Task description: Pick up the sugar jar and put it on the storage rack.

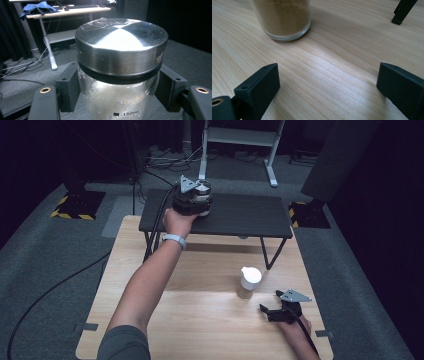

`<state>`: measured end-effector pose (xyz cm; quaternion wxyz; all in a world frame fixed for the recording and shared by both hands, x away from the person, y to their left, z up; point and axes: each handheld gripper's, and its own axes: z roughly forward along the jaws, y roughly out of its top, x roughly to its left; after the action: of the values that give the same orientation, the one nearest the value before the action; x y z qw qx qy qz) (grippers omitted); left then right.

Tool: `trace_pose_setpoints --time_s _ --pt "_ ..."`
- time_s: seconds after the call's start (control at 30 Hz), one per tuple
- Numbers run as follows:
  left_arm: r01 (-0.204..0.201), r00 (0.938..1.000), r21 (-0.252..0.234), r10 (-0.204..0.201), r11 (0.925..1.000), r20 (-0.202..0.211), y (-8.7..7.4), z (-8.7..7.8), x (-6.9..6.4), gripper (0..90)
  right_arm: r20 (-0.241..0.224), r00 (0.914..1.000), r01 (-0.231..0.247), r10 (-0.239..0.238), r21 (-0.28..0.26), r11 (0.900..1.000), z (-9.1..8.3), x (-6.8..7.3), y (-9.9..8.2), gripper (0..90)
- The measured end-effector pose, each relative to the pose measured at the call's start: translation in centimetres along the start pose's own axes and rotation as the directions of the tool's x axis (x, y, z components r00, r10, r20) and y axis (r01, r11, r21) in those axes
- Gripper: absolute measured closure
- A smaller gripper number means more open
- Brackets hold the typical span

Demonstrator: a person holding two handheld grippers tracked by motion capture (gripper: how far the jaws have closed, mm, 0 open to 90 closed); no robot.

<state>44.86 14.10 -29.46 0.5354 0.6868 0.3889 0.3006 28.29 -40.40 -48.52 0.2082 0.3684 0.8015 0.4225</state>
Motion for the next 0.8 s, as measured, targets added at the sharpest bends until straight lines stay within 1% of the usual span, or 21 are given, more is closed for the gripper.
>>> trace_pose_setpoints --time_s 0.03,0.13,0.17,0.2,0.23,0.3,0.33,0.47,0.5,0.53,0.57,0.7,0.73,0.8 --pt "-0.011 0.9999 -0.002 0.011 0.9999 0.001 -0.2 0.2 0.1 30.7 0.0 1.0 0.0 0.0 0.0 1.0 0.0 0.0 0.0 4.4" --pt "-0.012 0.9996 -0.024 0.013 0.9996 0.023 -0.7 0.1 0.7 30.4 -0.001 1.0 0.0 0.0 0.0 1.0 0.0 0.0 0.0 4.5" --pt "-0.012 0.9996 -0.048 0.014 0.9988 0.026 -1.0 0.0 0.9 26.1 -0.001 1.0 0.0 0.0 0.0 1.0 0.0 0.0 0.0 4.6" --pt "-0.011 0.9998 -0.056 0.012 0.9984 0.018 -1.1 -0.3 0.8 21.3 -0.002 1.0 0.0 0.0 -0.001 1.0 0.0 0.0 0.0 4.6" --pt "-0.012 0.9998 -0.058 0.013 0.9982 0.016 -1.0 -0.5 0.9 18.8 -0.002 1.0 0.0 0.0 -0.001 1.0 0.0 0.0 0.0 4.6" --pt "-0.022 0.9997 -0.055 0.022 0.9983 0.009 -0.9 -1.2 0.9 15.8 -0.002 1.0 0.0 0.0 -0.001 1.0 0.0 0.0 0.0 4.6" --pt "-0.024 0.9996 -0.059 0.025 0.998 0.012 -1.0 -1.6 1.0 15.1 -0.002 1.0 0.0 0.0 -0.001 1.0 0.0 0.0 0.0 4.6" --pt "-0.008 0.9998 -0.078 0.009 0.9969 0.02 -1.6 -3.8 1.2 13.9 -0.001 1.0 -0.001 0.001 -0.001 1.0 0.0 0.0 0.0 4.6" --pt "-0.007 0.9997 -0.072 0.009 0.9974 0.022 -1.6 -4.1 1.2 13.9 -0.001 1.0 -0.001 0.001 -0.001 1.0 0.0 0.0 0.0 4.7" --pt "-0.003 0.9995 -0.052 0.005 0.9986 0.03 -1.4 -4.7 1.3 13.9 -0.001 1.0 0.0 0.0 -0.001 1.0 0.0 0.0 0.0 4.7" --pt "0.001 0.9994 -0.046 0.001 0.999 0.034 -1.4 -5.1 1.3 13.7 -0.001 1.0 -0.001 0.001 -0.001 1.0 0.0 0.0 0.0 4.7" --pt "-0.011 0.9988 -0.043 0.013 0.999 0.048 -1.7 -7.2 0.9 13.5 0.0 1.0 -0.001 0.001 -0.001 1.0 0.0 0.0 0.0 4.7" --pt "-0.018 0.9985 -0.052 0.02 0.9985 0.05 -2.0 -7.8 0.7 13.5 0.0 1.0 -0.001 0.001 -0.001 1.0 0.0 0.0 0.0 4.7" --pt "-0.035 0.9979 -0.047 0.037 0.9983 0.052 -2.7 -8.8 0.1 13.5 0.0 1.0 -0.001 0.001 -0.002 1.0 0.0 0.0 0.0 4.7"
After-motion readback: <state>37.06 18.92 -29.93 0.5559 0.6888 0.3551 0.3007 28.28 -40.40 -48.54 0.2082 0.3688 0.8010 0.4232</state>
